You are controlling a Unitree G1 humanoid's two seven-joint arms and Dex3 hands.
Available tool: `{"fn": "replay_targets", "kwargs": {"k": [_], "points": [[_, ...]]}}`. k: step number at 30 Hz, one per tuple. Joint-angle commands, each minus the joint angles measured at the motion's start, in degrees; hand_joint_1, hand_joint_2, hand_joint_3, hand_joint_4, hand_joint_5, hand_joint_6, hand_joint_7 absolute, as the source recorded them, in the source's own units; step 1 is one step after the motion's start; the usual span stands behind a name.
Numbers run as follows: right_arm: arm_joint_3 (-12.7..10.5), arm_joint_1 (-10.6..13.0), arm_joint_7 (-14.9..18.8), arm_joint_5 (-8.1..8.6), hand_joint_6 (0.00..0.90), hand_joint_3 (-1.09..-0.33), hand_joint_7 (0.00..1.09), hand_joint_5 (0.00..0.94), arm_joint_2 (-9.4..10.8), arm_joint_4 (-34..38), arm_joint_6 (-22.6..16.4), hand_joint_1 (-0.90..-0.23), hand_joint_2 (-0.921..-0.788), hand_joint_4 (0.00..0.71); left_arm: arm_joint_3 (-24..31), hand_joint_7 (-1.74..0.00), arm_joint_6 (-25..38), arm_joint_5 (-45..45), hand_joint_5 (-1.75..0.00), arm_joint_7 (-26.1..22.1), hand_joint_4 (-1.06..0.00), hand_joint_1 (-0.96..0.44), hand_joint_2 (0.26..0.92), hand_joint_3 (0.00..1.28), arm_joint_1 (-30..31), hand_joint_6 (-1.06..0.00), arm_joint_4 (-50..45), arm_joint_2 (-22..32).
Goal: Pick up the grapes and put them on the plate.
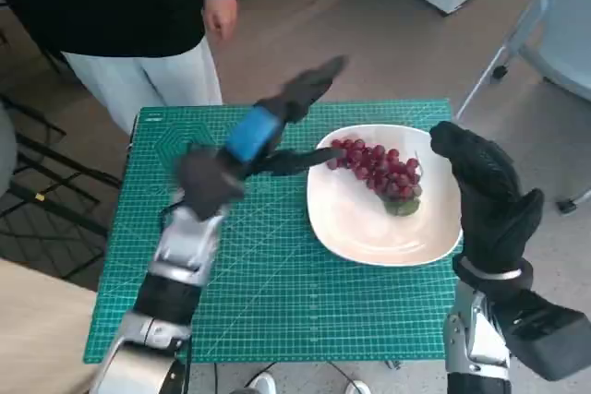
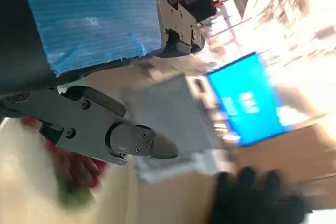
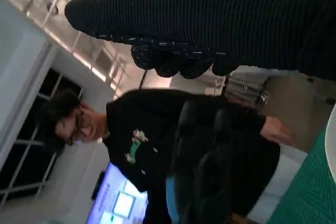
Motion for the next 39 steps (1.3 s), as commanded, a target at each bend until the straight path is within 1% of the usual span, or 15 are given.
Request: {"fn": "replay_targets", "kwargs": {"k": [1, 4, 6, 11, 14, 22, 31, 39], "points": [[0.33, 0.81, 1.15, 0.72, 0.192, -0.717, 0.1, 0.003, 0.16, 1.18, 1.33, -0.653, -0.921, 0.292, 7.06, -0.02, -1.82, -12.28, 0.0, -7.44, -0.18, -0.48, 0.921, 0.21, 7.12, -0.28, -2.83, -0.97], [0.45, 0.69, 1.4, 0.66, 0.192, -0.714, 0.1, 0.004, 0.15, 1.36, 1.5, -0.654, -0.921, 0.294, 8.8, -0.01, -1.23, -15.99, 0.0, -9.72, -0.18, -0.49, 0.921, 0.23, 8.81, -0.28, -3.19, -1.57], [0.48, 0.63, 1.62, 0.67, 0.193, -0.712, 0.1, 0.004, 0.1, 1.53, 1.56, -0.654, -0.921, 0.295, 9.66, -0.01, -1.93, -17.23, 0.0, -10.73, -0.18, -0.5, 0.921, 0.25, 9.77, -0.27, -3.21, -1.95], [0.49, 0.39, 2.28, 0.89, 0.195, -0.708, 0.1, 0.004, -0.07, 2.08, 1.78, -0.656, -0.921, 0.297, 11.32, 0.0, -4.99, -18.36, 0.0, -12.39, -0.18, -0.51, 0.921, 0.31, 11.55, -0.25, -2.29, -2.96], [0.38, 0.12, 2.8, 1.15, 0.195, -0.707, 0.1, 0.004, -0.19, 2.62, 1.94, -0.659, -0.921, 0.297, 11.96, 0.0, -6.85, -18.22, 0.0, -12.67, -0.18, -0.51, 0.921, 0.33, 12.5, -0.24, -2.0, -3.55], [0.35, -0.04, 3.69, 1.57, 0.198, -0.706, 0.1, 0.003, -0.3, 2.9, 2.49, -0.66, -0.921, 0.297, 12.35, 0.0, -8.95, -16.27, -0.01, -10.94, -0.19, -0.52, 0.921, 0.33, 14.43, -0.24, -2.79, -4.18], [0.56, 0.03, 4.18, 1.73, 0.202, -0.705, 0.1, 0.003, -0.37, 2.41, 3.44, -0.663, -0.921, 0.298, 11.85, -0.01, -9.24, -14.64, -0.01, -8.32, -0.2, -0.52, 0.921, 0.34, 15.8, -0.25, -4.61, -4.69], [0.5, -0.11, 4.99, 2.45, 0.201, -0.704, 0.1, 0.002, -0.68, 2.42, 4.16, -0.666, -0.921, 0.297, 11.49, -0.01, -9.39, -14.65, -0.01, -7.56, -0.21, -0.52, 0.921, 0.36, 15.87, -0.26, -5.04, -5.42]]}}
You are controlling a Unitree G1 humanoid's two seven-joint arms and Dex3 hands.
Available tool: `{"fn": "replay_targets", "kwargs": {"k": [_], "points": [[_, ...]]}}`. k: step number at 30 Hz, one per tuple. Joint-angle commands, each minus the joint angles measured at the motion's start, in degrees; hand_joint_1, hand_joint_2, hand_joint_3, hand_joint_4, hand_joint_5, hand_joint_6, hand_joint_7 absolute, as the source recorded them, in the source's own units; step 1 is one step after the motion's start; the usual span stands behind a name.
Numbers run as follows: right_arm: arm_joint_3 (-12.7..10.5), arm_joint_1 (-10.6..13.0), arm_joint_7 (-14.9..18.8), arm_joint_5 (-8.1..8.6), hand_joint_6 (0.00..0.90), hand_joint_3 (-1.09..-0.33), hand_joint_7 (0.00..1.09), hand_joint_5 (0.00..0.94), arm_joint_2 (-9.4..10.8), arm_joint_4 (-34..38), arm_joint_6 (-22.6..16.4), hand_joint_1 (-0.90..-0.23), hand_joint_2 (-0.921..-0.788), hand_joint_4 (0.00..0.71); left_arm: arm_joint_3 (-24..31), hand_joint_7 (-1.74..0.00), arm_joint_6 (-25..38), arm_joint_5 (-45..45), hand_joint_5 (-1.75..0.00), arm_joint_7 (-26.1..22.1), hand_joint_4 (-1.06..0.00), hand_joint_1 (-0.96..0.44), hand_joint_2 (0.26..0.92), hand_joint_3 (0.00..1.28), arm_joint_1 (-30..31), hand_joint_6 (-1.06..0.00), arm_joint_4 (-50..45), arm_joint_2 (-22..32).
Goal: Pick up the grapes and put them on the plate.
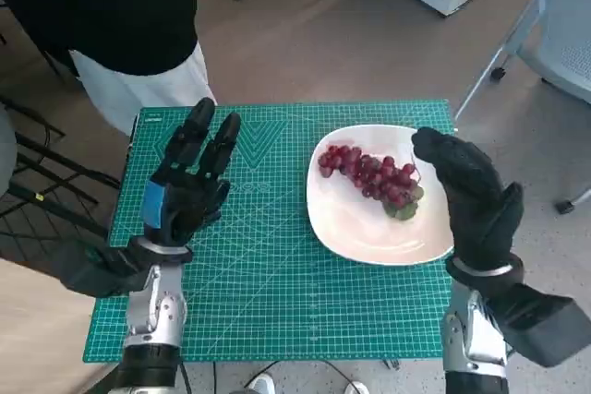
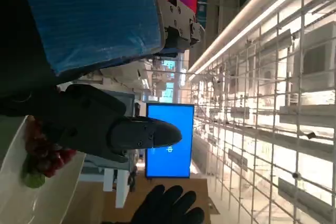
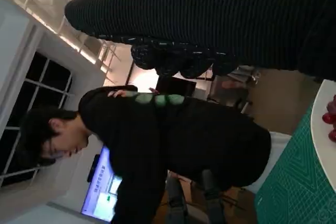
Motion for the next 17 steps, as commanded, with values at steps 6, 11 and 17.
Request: {"fn": "replay_targets", "kwargs": {"k": [6, 11, 17], "points": [[-0.07, 0.05, 1.34, 0.69, 0.201, -0.702, 0.1, 0.002, -0.21, 0.12, 1.7, -0.665, -0.921, 0.297, -0.56, -0.01, -0.8, -0.09, 0.0, 0.16, -0.21, -0.53, 0.921, 0.36, 0.47, -0.26, -1.14, -1.07], [0.01, -0.19, 1.5, 0.63, 0.2, -0.702, 0.1, 0.001, -0.19, -0.17, 2.18, -0.662, -0.921, 0.296, -0.56, -0.01, -0.5, -0.06, -0.01, 0.03, -0.22, -0.55, 0.921, 0.35, 0.32, -0.27, -0.68, -1.21], [0.17, -0.46, 1.52, 0.34, 0.2, -0.703, 0.1, 0.001, -0.09, -0.45, 2.53, -0.659, -0.921, 0.296, -0.84, -0.01, -0.49, 0.4, -0.01, -0.07, -0.22, -0.55, 0.921, 0.34, 0.22, -0.28, -0.34, -1.14]]}}
